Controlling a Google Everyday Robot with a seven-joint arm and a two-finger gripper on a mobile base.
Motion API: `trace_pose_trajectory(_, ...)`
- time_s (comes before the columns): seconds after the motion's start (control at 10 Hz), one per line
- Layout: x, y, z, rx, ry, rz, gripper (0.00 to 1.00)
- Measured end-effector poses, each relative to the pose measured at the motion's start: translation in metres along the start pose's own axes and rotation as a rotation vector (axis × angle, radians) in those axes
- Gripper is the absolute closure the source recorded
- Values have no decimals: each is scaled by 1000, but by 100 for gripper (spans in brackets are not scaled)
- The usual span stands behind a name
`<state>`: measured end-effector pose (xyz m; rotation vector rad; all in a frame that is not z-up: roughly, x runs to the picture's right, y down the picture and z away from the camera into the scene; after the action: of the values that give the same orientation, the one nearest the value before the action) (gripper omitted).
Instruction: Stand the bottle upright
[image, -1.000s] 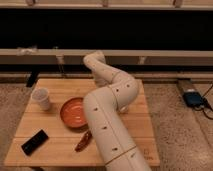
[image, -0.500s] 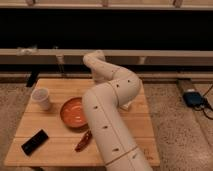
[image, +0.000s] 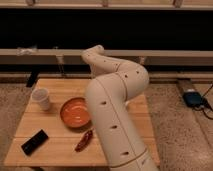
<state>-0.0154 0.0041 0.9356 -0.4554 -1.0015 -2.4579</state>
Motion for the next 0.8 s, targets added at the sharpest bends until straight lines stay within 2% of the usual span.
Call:
trace_pose_trajectory(0.1,3,-4,-9,-10,41,-9,100)
trace_pose_trajectory(0.3,7,-10,-20,-20,89,-19,100)
trace_pose_trajectory(0.5,10,-14,-38,-37,164,-32,100)
trace_pose_trajectory(0.6,13,-16,-44,-43,188,-37,100)
trace_pose_trajectory(0.8,14,-18,-59,-50,272,-46,100)
